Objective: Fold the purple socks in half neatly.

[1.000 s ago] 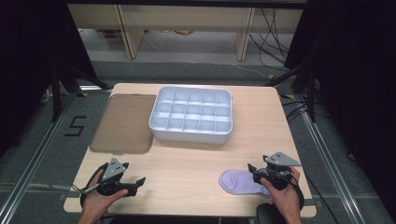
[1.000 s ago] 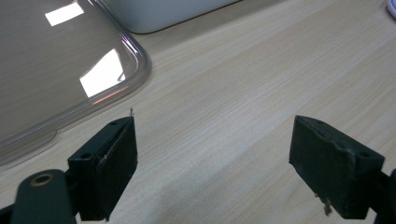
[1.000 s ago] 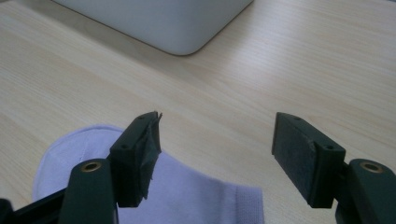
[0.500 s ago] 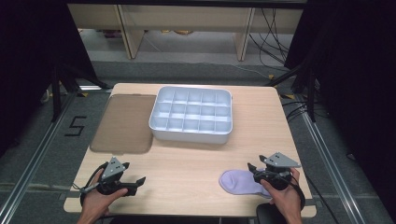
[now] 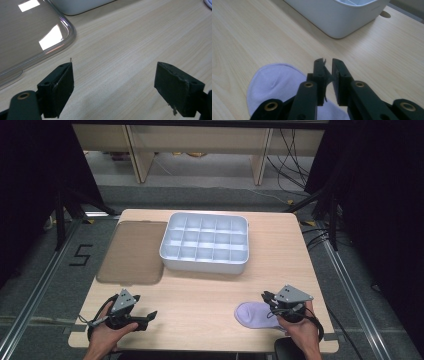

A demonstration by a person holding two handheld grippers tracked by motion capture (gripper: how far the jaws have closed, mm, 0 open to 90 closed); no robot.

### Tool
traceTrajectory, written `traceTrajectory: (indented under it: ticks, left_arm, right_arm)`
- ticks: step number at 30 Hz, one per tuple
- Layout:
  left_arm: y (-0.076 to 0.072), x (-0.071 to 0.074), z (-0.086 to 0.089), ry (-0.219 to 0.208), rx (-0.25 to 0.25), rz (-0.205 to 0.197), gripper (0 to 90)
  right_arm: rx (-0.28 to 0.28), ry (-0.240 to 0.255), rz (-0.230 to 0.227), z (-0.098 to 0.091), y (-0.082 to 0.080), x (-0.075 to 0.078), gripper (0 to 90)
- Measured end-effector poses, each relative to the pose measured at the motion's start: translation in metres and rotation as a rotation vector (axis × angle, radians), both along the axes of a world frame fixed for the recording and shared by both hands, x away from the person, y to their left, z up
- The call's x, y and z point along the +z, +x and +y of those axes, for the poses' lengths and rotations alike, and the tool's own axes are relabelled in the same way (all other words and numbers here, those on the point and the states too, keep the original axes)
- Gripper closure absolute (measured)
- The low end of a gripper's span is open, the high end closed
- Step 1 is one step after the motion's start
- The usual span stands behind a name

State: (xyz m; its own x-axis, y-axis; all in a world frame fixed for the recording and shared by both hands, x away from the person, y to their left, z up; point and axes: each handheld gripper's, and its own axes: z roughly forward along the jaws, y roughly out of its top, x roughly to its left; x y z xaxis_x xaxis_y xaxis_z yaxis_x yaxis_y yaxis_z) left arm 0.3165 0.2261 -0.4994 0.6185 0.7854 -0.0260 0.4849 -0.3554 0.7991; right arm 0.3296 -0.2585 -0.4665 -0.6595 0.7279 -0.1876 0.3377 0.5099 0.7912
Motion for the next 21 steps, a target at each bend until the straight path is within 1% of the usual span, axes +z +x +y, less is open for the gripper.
traceTrajectory:
  ticks: [1,2,3,4,5,6,9,10,12,13,15,16,17,18,19,20,21]
  left_arm:
    - [0.000,0.000,0.000,0.000,-0.002,0.000,15.6]
    - [0.001,0.000,0.002,0.016,-0.009,0.004,15.6]
    - [0.001,-0.001,0.000,-0.007,-0.008,0.001,15.6]
    - [0.001,-0.001,0.000,-0.016,-0.009,0.001,15.7]
    - [0.001,-0.001,-0.001,-0.010,-0.016,-0.002,15.8]
    - [0.001,0.001,0.000,0.011,-0.021,0.007,16.0]
    - [0.001,0.000,0.000,0.008,-0.021,0.006,16.0]
    - [0.001,-0.001,-0.001,-0.017,-0.009,-0.003,16.1]
    - [0.000,0.000,0.000,-0.008,-0.006,0.000,16.2]
    - [0.000,0.000,0.000,-0.008,-0.007,-0.001,16.3]
    - [0.000,0.000,0.000,-0.016,-0.007,-0.006,16.4]
    - [0.000,0.000,0.000,-0.016,-0.007,-0.006,16.4]
    - [0.001,0.000,0.000,-0.015,-0.008,-0.005,16.4]
    - [0.001,0.000,0.000,-0.013,-0.010,-0.003,16.5]
    - [0.001,0.000,-0.001,-0.010,-0.012,-0.002,16.6]
    - [0.001,0.000,0.001,0.009,-0.028,0.001,16.6]
    - [0.001,0.001,0.000,0.013,-0.031,0.011,16.6]
  right_arm:
    - [0.012,-0.002,0.010,0.002,-0.001,0.000,86.5]
    - [0.034,-0.013,0.006,0.005,0.000,0.000,88.0]
    - [0.076,-0.032,0.014,0.010,-0.001,-0.002,89.9]
    - [0.099,-0.039,0.012,0.012,0.000,-0.003,90.0]
    - [0.108,-0.038,0.018,0.014,-0.001,-0.004,90.0]
    - [0.134,-0.054,0.013,0.016,0.000,-0.005,90.0]
    - [0.145,-0.059,0.032,0.020,0.000,-0.007,90.0]
    - [0.161,-0.060,0.034,0.022,0.001,-0.008,90.0]
    - [0.160,-0.075,0.048,0.026,0.001,-0.010,90.0]
    - [0.175,-0.102,0.057,0.029,0.003,-0.012,90.0]
    - [0.158,-0.108,0.082,0.032,0.003,-0.013,90.0]
    - [0.158,-0.108,0.082,0.032,0.003,-0.013,90.0]
    - [0.157,-0.113,0.092,0.033,0.004,-0.015,90.0]
    - [0.165,-0.126,0.097,0.035,0.005,-0.016,90.0]
    - [0.159,-0.134,0.114,0.036,0.004,-0.017,90.0]
    - [0.162,-0.136,0.118,0.037,0.005,-0.018,90.0]
    - [0.150,-0.137,0.124,0.037,0.005,-0.019,90.0]
